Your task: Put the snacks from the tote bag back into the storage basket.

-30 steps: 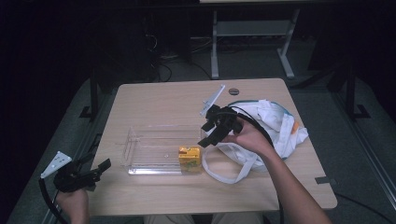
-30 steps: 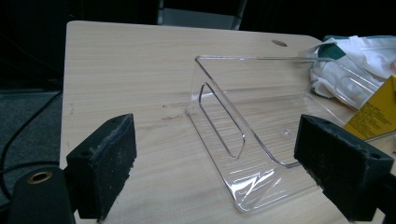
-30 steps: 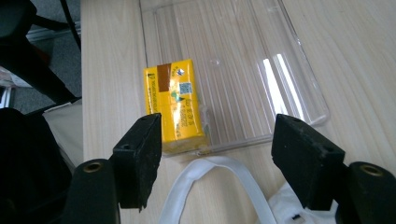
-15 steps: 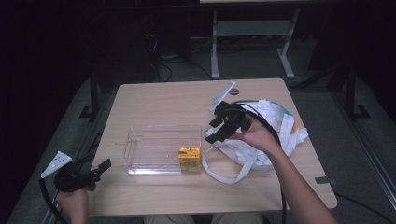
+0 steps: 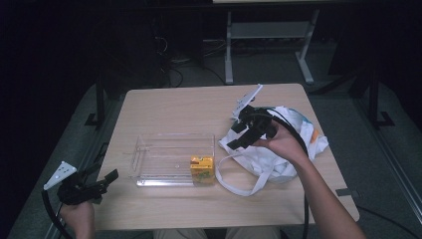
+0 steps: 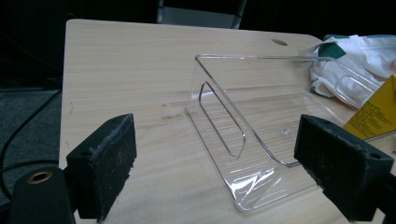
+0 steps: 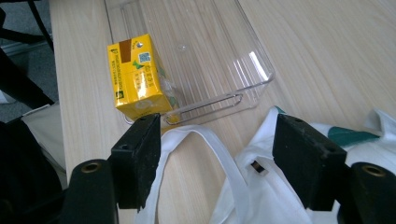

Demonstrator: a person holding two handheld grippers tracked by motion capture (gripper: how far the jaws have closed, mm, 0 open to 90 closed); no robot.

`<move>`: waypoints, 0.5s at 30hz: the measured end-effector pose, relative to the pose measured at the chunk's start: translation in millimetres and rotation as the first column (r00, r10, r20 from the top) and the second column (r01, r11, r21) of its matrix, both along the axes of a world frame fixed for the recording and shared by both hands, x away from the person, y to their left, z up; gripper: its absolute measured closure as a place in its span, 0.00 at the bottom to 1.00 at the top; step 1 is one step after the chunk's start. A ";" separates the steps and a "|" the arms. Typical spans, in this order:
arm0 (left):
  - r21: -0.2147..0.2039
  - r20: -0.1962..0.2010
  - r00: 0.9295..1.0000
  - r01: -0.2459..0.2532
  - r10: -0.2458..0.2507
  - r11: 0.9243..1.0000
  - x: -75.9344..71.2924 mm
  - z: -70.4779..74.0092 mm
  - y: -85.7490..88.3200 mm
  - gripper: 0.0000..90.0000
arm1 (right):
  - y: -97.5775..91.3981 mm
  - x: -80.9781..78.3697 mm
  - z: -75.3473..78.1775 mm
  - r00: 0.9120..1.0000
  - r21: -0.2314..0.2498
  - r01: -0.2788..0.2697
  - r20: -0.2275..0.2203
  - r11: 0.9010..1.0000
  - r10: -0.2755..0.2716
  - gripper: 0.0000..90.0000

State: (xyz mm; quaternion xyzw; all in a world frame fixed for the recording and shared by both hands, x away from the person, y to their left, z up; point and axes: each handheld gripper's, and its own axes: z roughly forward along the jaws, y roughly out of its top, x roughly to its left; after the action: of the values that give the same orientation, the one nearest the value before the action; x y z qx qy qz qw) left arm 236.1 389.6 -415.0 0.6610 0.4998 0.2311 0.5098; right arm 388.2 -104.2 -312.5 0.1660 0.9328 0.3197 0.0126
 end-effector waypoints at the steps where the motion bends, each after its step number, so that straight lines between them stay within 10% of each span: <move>1: 0.000 0.000 1.000 0.000 0.000 1.000 0.0 0.0 0.0 0.14 | -1.3 -0.2 0.3 1.000 0.001 0.002 -0.001 1.000 -0.002 0.35; 15: -0.001 -0.001 1.000 -0.001 0.001 1.000 -0.1 0.2 -0.8 0.14 | -25.5 -1.5 0.0 0.999 -0.007 0.054 0.007 0.999 -0.054 0.34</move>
State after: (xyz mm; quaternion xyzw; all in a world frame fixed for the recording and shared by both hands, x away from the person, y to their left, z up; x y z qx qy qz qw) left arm 236.1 388.7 -414.8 0.6605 0.5004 0.2307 0.5100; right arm 386.7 -129.7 -312.5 0.1901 0.9290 0.3166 0.0251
